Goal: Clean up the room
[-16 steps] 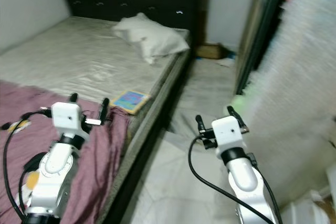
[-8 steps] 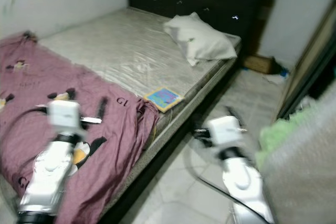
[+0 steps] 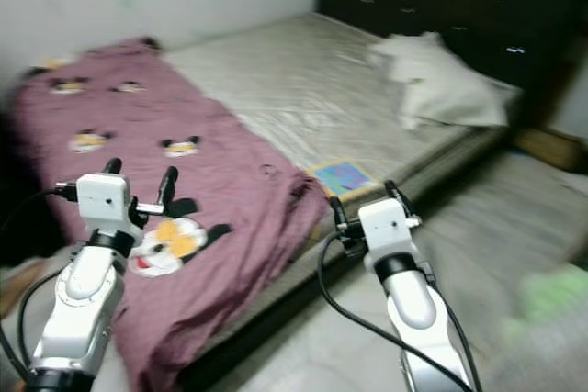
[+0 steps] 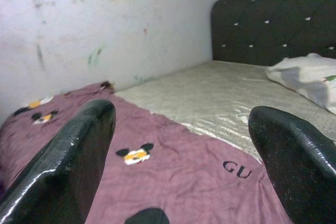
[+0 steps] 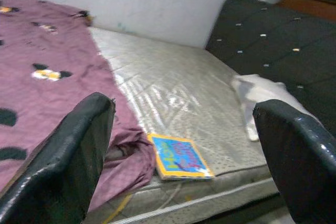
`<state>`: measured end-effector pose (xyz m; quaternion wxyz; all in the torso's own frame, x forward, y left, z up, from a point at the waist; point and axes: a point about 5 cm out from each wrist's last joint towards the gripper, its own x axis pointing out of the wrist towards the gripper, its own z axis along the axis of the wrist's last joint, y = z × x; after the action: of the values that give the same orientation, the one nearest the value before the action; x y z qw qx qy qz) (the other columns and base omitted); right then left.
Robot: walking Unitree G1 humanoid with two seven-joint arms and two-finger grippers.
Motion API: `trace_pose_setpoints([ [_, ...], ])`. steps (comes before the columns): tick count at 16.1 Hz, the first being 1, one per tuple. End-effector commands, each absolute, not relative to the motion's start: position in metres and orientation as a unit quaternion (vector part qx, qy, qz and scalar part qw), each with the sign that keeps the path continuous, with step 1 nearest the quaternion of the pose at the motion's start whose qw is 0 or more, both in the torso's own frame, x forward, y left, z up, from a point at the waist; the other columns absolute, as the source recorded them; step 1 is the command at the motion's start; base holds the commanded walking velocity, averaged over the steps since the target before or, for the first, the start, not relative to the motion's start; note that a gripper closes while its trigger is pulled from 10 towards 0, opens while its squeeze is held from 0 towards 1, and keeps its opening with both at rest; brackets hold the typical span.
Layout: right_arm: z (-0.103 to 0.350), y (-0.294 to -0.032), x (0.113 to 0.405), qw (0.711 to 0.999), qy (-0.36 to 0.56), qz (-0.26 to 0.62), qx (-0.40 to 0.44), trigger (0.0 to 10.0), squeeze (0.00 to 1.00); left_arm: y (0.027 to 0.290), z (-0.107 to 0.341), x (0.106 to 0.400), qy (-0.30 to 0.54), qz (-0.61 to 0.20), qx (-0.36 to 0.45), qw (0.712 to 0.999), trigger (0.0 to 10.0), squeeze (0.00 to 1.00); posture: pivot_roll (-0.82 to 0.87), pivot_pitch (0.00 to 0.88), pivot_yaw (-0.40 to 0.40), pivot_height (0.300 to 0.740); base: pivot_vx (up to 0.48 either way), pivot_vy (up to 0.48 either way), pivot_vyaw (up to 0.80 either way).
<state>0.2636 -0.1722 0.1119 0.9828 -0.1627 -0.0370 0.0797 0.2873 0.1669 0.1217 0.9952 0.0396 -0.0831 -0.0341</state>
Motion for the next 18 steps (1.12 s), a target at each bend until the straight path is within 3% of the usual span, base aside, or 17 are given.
trace_pose_setpoints([
  [1, 0.1118, -0.1740, 0.2643, 0.983, -0.037, 0.077, -0.163, 10.0, 0.00, 0.1646, 0.1251, 0.2879, -0.089, -0.041, 0.042, 0.994, 10.0, 0.00, -0.08, 0.000, -0.009, 0.740, 0.000, 0.000, 0.80],
  [18, 0.1115, -0.1700, 0.2627, 0.983, -0.039, 0.083, -0.160, 10.0, 0.00, 0.1608, 0.1250, 0.2888, -0.093, -0.059, 0.039, 0.993, 10.0, 0.00, -0.08, 0.000, -0.006, 0.740, 0.000, 0.000, 0.80],
])
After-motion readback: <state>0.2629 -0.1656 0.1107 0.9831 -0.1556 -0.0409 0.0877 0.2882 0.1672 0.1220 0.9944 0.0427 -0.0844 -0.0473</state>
